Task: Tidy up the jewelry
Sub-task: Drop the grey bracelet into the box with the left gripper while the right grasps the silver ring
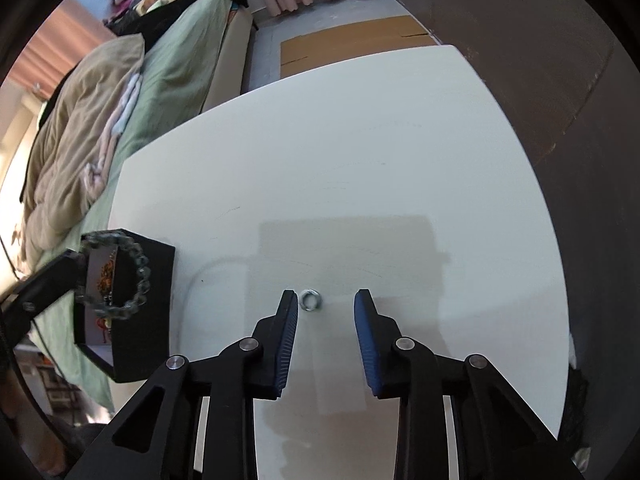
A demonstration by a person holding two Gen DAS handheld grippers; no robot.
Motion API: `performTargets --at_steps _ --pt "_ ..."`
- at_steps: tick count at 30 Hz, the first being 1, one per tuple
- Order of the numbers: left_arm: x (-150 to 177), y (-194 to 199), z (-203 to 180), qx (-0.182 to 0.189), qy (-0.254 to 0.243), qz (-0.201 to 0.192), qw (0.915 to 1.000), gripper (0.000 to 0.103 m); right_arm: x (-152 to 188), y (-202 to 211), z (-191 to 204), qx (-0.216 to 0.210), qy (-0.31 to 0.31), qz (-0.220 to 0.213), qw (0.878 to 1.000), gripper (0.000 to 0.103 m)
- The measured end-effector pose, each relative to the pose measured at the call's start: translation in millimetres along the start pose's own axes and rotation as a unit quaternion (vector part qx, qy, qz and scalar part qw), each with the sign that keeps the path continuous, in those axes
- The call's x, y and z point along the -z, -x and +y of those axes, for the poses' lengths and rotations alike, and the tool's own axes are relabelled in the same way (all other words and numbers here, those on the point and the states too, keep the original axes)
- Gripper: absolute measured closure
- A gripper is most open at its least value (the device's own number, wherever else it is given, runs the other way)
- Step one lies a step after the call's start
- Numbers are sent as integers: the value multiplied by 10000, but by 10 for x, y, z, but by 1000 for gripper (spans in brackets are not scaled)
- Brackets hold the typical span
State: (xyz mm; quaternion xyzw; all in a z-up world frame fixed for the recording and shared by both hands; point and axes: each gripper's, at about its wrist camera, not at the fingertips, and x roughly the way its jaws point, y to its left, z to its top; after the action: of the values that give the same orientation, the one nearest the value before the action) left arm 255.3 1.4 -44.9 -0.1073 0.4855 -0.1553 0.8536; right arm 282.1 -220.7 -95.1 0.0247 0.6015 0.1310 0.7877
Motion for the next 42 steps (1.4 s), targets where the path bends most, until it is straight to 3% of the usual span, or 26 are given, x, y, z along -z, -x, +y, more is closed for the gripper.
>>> performTargets --at_steps 5,9,12,21,27,28,30,32,33,42 --pt "2 160 119 46 84 -142 9999 94 -8 -66 143 321 253 3 9992 74" --pt "2 250 219 60 170 -209 9996 94 5 -126 245 591 434 24 9973 88" --pt "4 318 267 45 203 -269 9994 94 21 -106 274 679 472 -10 9966 89" --pt "52 388 360 -17 318 -259 9992 94 92 125 223 353 357 -276 9984 89" --pt "103 325 445 -6 548 -19 9985 93 118 219 268 153 384 -385 9984 89" --pt "114 311 462 -40 589 40 9982 91 126 233 277 122 390 -402 9984 89" --pt "134 306 497 -89 646 79 9978 74 143 284 286 -3 381 -447 9983 89" --pt "155 357 527 -98 728 -23 9973 36 152 331 312 -122 385 -511 9979 89" --pt "162 407 536 -117 754 -129 9970 32 157 362 328 -184 394 -554 9975 89" --pt "226 680 616 -374 817 -420 9951 29 201 630 662 -1083 565 -1020 9873 89"
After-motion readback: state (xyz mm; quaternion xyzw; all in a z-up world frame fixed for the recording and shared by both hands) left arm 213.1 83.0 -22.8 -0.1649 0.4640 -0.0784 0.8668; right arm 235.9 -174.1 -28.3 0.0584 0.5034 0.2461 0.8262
